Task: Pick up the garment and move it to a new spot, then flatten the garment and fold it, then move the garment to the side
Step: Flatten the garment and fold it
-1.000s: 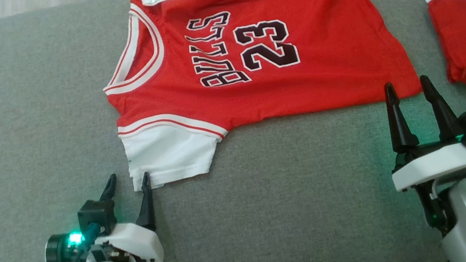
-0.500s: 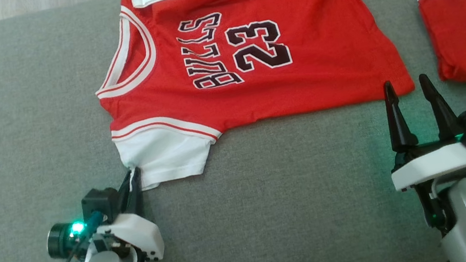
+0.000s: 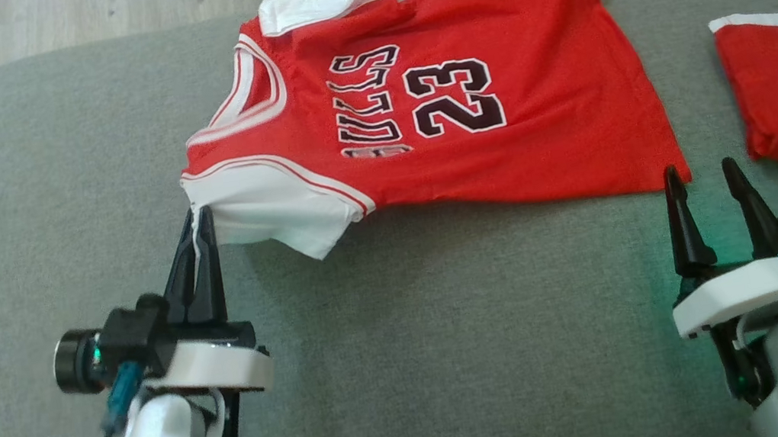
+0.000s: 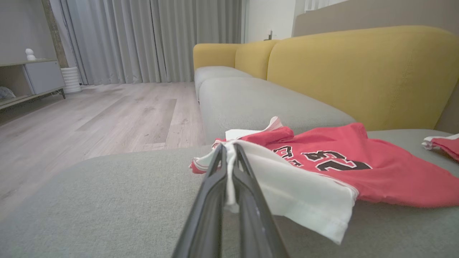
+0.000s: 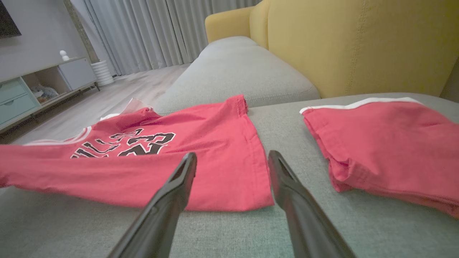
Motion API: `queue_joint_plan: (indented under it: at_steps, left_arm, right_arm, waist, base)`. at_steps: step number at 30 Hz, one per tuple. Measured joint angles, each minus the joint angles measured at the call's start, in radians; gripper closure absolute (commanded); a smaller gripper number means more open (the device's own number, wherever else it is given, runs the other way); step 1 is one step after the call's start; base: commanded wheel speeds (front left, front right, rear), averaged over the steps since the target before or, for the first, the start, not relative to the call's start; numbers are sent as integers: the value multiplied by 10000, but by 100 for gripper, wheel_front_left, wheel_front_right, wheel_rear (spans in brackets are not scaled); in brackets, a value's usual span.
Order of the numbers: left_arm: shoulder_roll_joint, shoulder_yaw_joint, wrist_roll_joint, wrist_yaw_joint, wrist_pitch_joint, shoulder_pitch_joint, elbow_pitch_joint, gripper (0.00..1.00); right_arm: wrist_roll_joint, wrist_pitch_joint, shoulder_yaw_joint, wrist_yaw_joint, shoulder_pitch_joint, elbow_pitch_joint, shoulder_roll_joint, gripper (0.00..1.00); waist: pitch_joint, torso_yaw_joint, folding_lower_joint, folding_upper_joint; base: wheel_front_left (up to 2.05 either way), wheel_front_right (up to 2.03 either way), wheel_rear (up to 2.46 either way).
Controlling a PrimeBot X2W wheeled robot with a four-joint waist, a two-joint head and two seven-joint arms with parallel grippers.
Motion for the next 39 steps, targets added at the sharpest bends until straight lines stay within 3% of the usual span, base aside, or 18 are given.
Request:
queue_joint_plan:
  at_steps: [8, 16, 26, 28, 29, 35, 39]
  left_arm:
    - [-73, -35, 0, -96, -27, 696, -1398, 100]
    - [-167, -105, 2, -267, -27, 707, -1739, 100]
    - [-322, -192, 13, -362, -27, 698, -1946, 100]
    - [-330, -186, 13, -378, -27, 696, -1996, 100]
    - [-330, -180, 13, -384, -27, 696, -2000, 100]
    - [-326, -8, 94, -435, -27, 696, -1998, 100]
    - [-320, 121, 86, -445, -27, 695, -2056, 100]
  right_arm:
    - [-372, 506, -681, 0, -338, 878, 6, 0]
    - [-468, 930, -1266, 0, -1620, 2541, 4, 0]
    - [-1450, 982, -1896, 0, -2819, 4474, -59, 0]
    - [-1519, 817, -1898, 0, -2985, 4771, -88, 91]
    - [-1521, 715, -1891, 0, -3057, 4916, -96, 100]
    - [-1254, 190, -1494, 0, -3326, 5563, -84, 100]
    - [-959, 86, -1202, 0, -3301, 5333, -58, 100]
  waist:
    - [225, 251, 1, 0]
    - [575, 520, 1, 0]
    - [839, 834, 1, 0]
    - [844, 815, 1, 0]
    - [836, 796, 1, 0]
    - [649, 597, 2, 0]
    - [404, 444, 1, 0]
  base:
    - [0, 0, 0]
    - [0, 0, 0]
    - [0, 0, 0]
    - [0, 0, 0]
    - [0, 0, 0]
    - [0, 0, 0]
    - [0, 0, 0]
